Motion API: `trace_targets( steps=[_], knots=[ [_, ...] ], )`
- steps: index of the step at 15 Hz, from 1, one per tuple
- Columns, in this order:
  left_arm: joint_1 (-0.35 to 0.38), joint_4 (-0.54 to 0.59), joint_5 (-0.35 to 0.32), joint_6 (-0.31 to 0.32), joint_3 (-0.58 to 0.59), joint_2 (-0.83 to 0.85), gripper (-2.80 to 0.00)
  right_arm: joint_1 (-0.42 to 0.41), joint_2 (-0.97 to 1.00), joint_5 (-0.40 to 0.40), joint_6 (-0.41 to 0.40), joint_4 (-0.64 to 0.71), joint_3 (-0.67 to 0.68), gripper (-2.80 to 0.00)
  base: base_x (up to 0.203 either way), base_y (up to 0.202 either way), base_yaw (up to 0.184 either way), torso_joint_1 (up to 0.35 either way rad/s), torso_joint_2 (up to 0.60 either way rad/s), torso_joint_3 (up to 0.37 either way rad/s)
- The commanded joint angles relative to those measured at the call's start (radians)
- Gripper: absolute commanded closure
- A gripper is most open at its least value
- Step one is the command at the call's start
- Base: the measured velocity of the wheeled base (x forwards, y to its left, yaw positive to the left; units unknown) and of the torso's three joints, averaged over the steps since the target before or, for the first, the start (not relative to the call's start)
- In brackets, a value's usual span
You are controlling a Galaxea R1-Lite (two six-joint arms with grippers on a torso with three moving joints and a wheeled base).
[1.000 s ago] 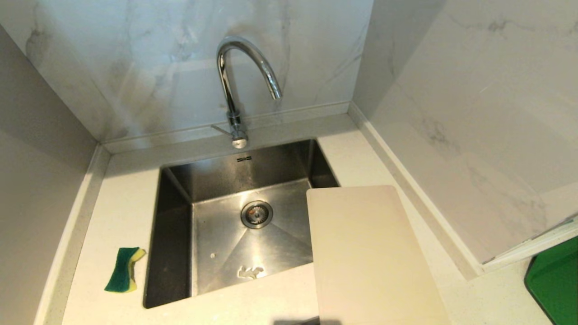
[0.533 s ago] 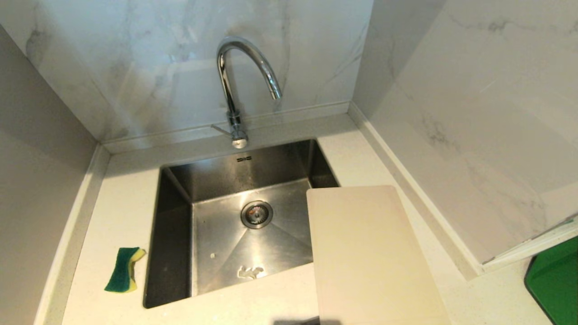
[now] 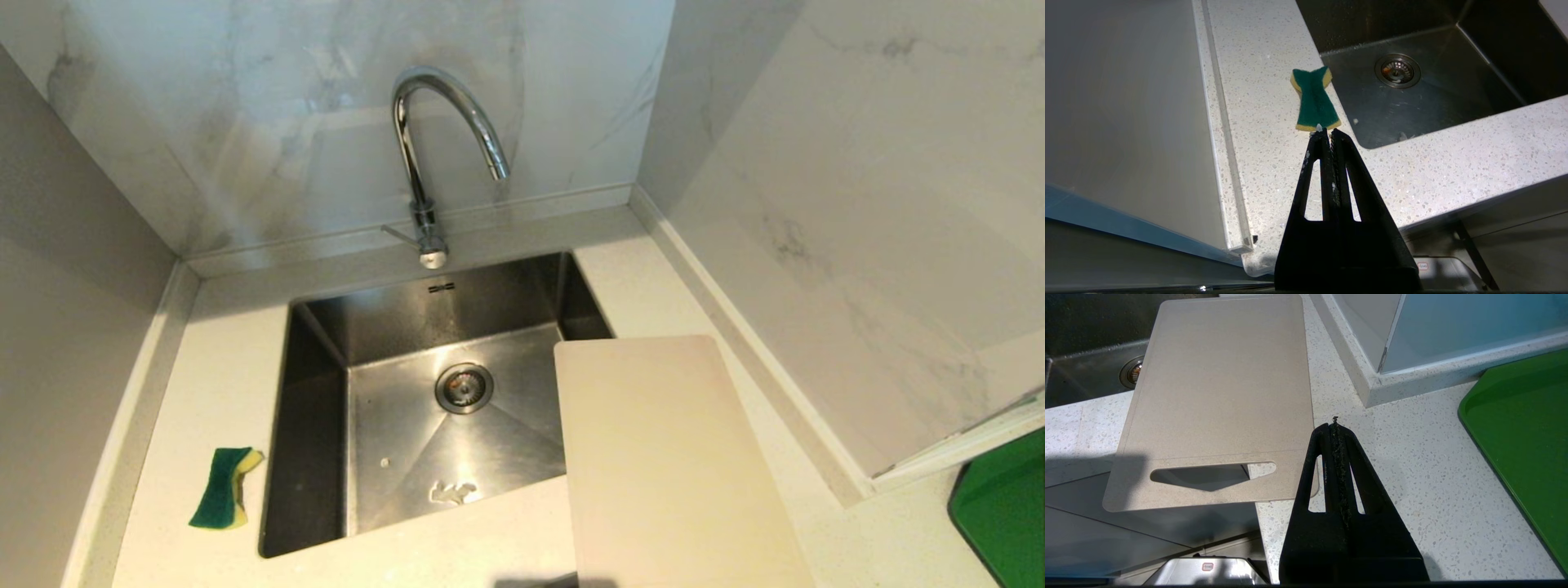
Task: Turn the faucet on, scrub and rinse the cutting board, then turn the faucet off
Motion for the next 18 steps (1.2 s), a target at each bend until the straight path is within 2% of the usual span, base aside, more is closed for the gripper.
trace_targets(
  steps=[1, 18],
  knots=[
    [0.000, 0.000, 0.000, -0.002, 0.002, 0.002, 0.00, 0.000, 0.002, 0.000, 0.000, 0.000, 0.002, 0.00, 0.000, 0.000, 0.000, 0.000, 0.00, 0.000],
    [0.000, 0.000, 0.000, -0.005, 0.003, 0.002, 0.00, 0.000, 0.002, 0.000, -0.001, 0.000, 0.000, 0.00, 0.000, 0.000, 0.000, 0.000, 0.00, 0.000]
  ],
)
